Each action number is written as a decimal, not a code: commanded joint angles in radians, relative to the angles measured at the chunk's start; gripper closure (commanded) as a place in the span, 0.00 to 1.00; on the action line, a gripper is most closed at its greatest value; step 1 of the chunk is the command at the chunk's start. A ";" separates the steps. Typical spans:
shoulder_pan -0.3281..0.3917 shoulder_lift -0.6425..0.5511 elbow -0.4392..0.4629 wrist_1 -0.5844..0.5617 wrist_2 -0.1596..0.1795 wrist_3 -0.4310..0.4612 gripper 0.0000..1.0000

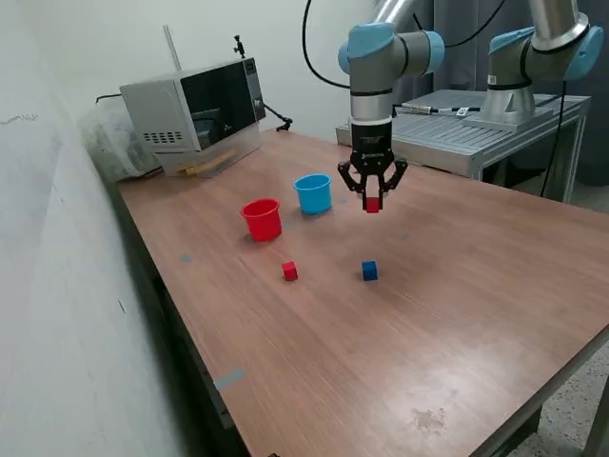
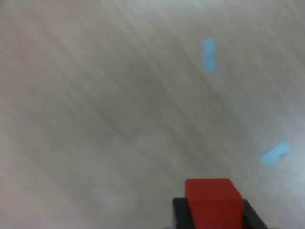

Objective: Place red objects in the red bin, and blue objects in the blue bin.

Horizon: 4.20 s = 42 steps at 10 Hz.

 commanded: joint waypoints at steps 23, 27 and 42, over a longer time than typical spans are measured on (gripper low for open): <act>-0.201 0.209 -0.367 -0.061 -0.085 0.384 0.00; -0.121 0.195 -0.389 0.158 0.038 0.759 0.00; 0.000 0.471 -0.812 0.380 0.017 1.164 0.00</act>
